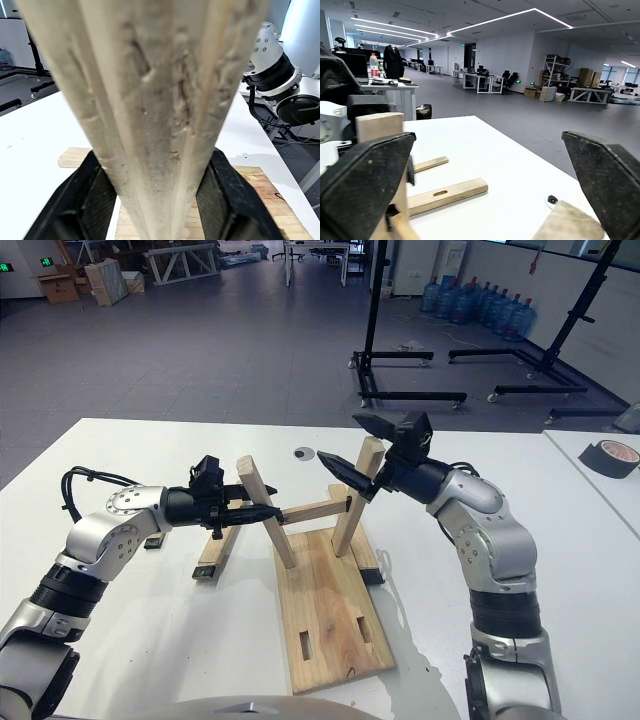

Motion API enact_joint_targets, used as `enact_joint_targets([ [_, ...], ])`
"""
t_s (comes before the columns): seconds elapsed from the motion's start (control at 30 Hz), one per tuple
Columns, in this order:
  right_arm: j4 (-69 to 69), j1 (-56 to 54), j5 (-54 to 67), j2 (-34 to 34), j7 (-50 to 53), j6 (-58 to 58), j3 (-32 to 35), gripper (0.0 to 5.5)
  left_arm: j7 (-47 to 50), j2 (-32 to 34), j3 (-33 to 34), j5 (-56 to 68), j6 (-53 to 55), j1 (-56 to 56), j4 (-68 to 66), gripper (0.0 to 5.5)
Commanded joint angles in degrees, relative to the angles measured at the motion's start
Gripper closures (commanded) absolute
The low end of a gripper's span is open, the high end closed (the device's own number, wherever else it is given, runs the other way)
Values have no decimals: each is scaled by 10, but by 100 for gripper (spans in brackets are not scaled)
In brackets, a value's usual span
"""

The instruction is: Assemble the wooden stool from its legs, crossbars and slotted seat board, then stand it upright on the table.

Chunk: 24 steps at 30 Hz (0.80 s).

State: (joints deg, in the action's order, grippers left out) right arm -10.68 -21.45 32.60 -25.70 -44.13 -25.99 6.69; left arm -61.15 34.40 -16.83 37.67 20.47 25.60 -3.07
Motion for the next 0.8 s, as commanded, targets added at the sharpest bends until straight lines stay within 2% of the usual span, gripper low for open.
enact_joint_targets([
  [0.03,53,-38,-17,15,1,11,-21,10,-5,20,-101,-118,55,-70,-53,348],
  [0.17,56,-46,-28,9,-17,14,-44,10,-5,18,-105,-120,53,-66,-57,348],
  [0.47,-55,7,-63,3,-23,-19,-149,10,6,14,-105,-118,55,-63,-50,348],
  [0.8,-74,36,-62,9,-25,-74,-204,10,-5,13,-118,-117,62,-46,-28,348],
])
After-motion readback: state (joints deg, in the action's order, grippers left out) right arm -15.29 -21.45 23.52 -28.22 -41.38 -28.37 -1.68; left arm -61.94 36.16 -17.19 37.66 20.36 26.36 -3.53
